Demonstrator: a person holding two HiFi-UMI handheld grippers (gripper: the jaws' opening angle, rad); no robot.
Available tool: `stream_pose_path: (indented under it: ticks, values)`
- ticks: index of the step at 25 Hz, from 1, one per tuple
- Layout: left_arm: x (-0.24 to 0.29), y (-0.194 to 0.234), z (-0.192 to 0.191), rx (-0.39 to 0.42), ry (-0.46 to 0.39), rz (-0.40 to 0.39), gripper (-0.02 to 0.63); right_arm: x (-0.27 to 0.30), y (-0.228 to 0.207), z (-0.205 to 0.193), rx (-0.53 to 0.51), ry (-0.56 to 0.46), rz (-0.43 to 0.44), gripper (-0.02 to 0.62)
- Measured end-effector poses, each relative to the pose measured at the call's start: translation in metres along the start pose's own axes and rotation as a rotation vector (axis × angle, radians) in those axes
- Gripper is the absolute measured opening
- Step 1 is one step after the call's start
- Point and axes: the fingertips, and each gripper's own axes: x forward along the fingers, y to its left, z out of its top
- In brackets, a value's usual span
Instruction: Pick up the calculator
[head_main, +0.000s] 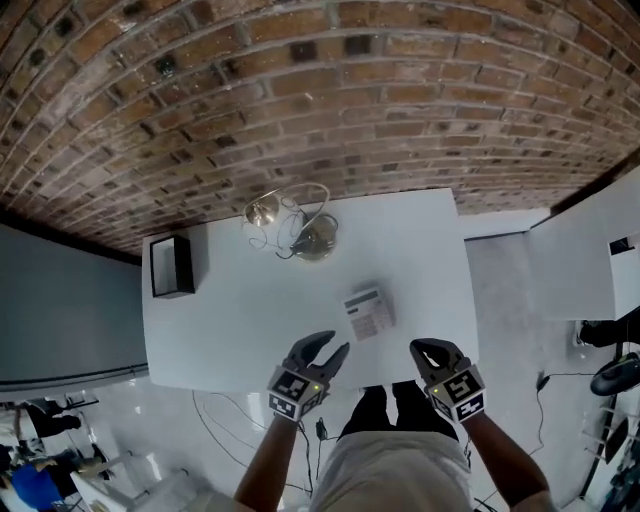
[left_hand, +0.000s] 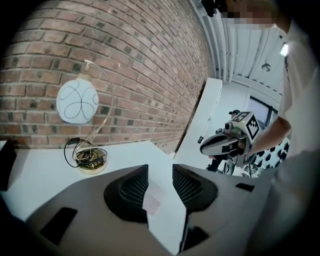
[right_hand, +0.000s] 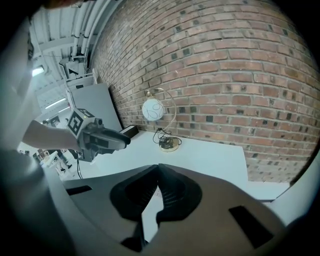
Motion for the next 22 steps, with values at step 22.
stream_pose_path:
  ticks: [22]
  values:
    - [0.158, 0.093, -0.096, 0.113, 0.389, -0.169, 0.212, 0.079, -0.041, -0.046, 0.102, 0.079, 0.014, 0.012]
